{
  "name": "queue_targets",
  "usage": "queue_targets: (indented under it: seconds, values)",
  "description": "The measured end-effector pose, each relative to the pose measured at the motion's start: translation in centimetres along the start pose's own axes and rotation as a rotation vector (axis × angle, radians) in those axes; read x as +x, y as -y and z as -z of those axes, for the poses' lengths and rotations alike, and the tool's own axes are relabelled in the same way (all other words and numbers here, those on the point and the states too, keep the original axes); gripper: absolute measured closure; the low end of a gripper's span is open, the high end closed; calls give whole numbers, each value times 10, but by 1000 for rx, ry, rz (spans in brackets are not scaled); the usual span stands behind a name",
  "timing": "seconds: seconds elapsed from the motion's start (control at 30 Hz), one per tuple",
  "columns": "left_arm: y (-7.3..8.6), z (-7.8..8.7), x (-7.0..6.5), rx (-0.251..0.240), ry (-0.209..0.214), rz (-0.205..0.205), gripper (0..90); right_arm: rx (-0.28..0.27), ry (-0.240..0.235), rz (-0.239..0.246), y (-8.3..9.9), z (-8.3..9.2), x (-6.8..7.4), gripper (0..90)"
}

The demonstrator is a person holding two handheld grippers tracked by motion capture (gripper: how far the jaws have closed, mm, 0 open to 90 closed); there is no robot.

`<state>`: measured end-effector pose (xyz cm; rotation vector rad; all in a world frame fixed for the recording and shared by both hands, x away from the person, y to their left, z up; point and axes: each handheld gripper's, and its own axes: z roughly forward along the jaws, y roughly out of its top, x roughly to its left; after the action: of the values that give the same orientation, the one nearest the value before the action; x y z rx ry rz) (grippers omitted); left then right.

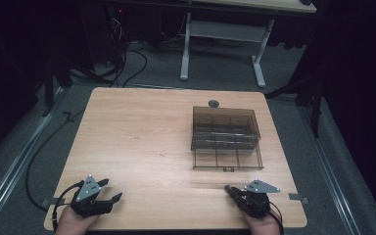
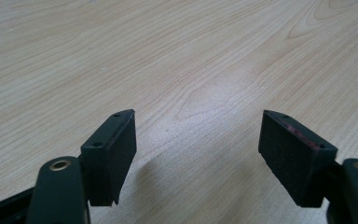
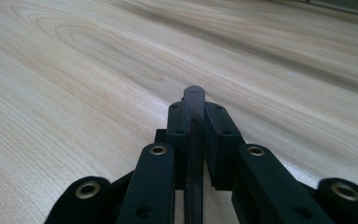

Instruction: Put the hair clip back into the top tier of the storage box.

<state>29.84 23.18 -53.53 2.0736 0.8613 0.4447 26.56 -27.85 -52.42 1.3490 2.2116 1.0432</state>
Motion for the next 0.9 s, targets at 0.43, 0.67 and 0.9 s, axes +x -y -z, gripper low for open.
queue_targets:
  seconds: [0.43, 0.67, 0.9]
  values:
    - [0, 0, 1, 9, -4, 8, 281, 8, 0, -13, -1, -1, 3, 710]
    - [0, 0, 0, 4, 0, 5, 281, 78, 9, -36, -9, 3, 4, 608]
    - [1, 1, 0, -9, 5, -4, 281, 173, 29, -5, -17, 2, 6, 596]
